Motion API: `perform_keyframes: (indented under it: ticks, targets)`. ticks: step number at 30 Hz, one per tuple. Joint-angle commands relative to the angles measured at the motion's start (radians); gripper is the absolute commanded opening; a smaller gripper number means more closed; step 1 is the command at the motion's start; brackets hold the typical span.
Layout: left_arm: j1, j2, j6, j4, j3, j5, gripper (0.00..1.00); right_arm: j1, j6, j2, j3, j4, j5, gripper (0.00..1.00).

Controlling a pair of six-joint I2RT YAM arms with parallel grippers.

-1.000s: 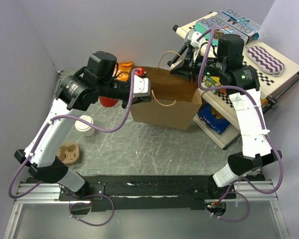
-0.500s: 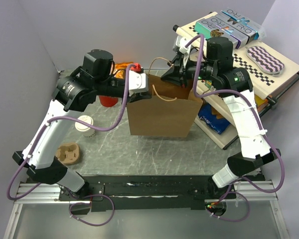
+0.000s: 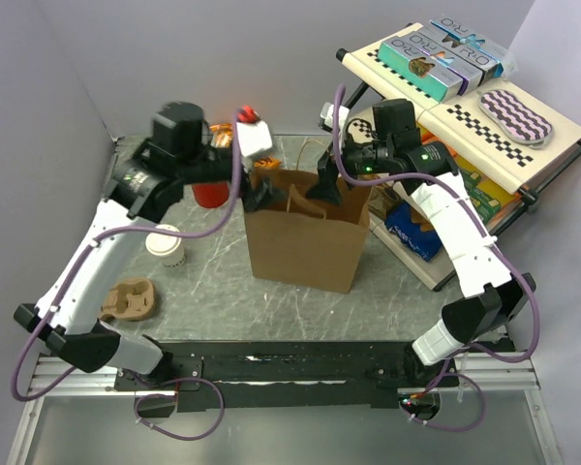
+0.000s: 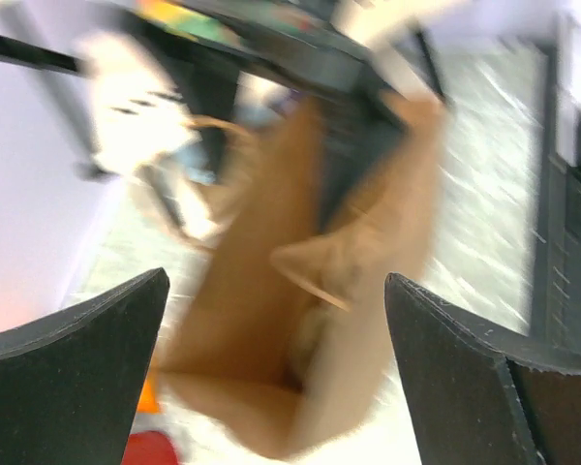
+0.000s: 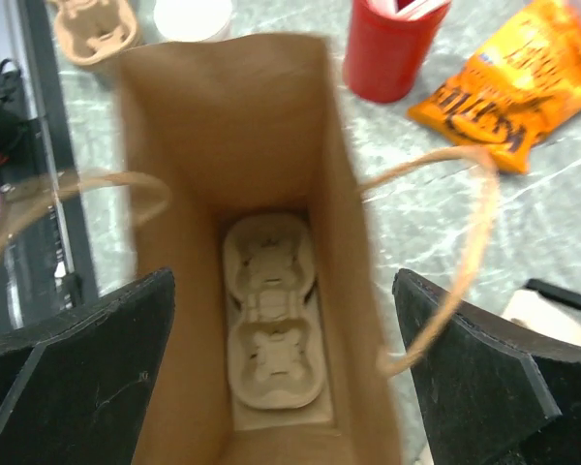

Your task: Pack the takeout coffee

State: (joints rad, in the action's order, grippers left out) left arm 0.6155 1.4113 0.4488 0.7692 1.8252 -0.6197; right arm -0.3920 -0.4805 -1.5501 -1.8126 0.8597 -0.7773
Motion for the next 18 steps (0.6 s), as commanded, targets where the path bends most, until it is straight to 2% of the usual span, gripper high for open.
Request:
perform_keyframes:
  ticks: [1, 8, 13, 18]
  targets:
    - [-0.056, -0.078, -0.096, -0.194, 0.095, 0.069, 0.99, 0.007, -0.006, 0.047, -0.005, -0.106, 0.035, 1.00]
    - [-0.150, -0.118, -0.108, -0.237, 0.091, 0.166, 0.99, 0.015, -0.020, 0.062, 0.042, -0.154, 0.058, 1.00]
    - [-0.217, -0.146, -0.143, -0.251, 0.060, 0.130, 0.99, 0.016, -0.014, 0.007, 0.024, -0.162, 0.105, 0.98]
    - [-0.283, -0.169, -0.145, -0.245, 0.051, 0.104, 0.99, 0.018, -0.013, -0.044, -0.028, -0.111, 0.070, 0.91]
